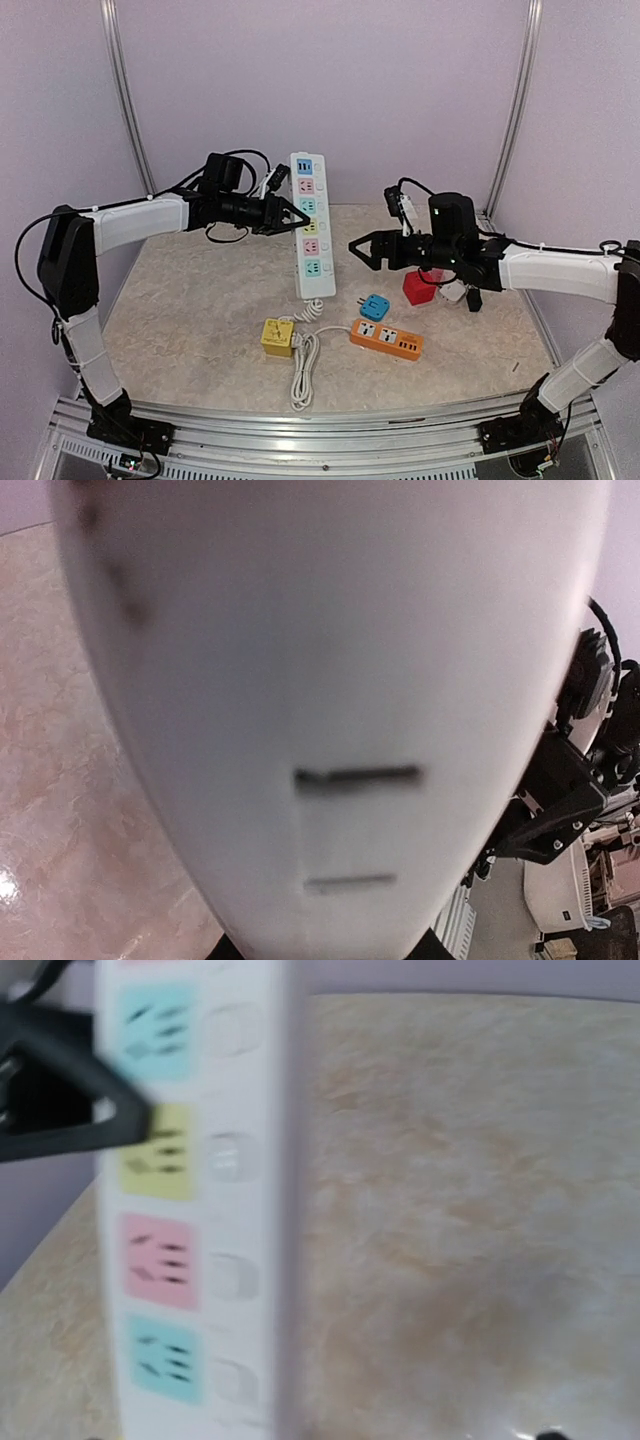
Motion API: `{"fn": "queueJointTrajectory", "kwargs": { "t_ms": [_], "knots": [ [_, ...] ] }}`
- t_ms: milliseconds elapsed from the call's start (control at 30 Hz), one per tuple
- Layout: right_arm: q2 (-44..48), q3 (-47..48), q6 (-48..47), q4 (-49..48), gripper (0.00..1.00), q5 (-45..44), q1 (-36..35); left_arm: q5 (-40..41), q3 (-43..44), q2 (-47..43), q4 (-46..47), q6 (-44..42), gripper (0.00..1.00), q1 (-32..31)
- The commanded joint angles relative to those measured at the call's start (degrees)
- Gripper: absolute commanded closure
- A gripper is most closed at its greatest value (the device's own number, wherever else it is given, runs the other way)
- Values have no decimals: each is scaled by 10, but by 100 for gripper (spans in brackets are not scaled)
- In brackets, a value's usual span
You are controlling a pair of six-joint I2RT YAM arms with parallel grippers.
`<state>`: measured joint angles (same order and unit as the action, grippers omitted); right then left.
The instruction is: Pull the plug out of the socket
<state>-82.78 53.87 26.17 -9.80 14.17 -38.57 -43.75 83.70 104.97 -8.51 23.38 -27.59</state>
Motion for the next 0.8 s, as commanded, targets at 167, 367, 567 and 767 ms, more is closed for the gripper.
{"fn": "queueJointTrajectory", "kwargs": {
  "t_ms": [167,367,567,767],
  "knots": [
    [-79,61,1,0,1,-15,-65,-17,51,39,81,68,100,-29],
    [-125,114,11,70,0,-112,-91,-2,45,36,81,69,100,-36],
    [-155,137,28,75,0,-115,-110,6,40,39,98,69,100,-39],
    [-211,189,24,126,0,-169,-135,23,41,35,97,61,99,-44]
  ]
}}
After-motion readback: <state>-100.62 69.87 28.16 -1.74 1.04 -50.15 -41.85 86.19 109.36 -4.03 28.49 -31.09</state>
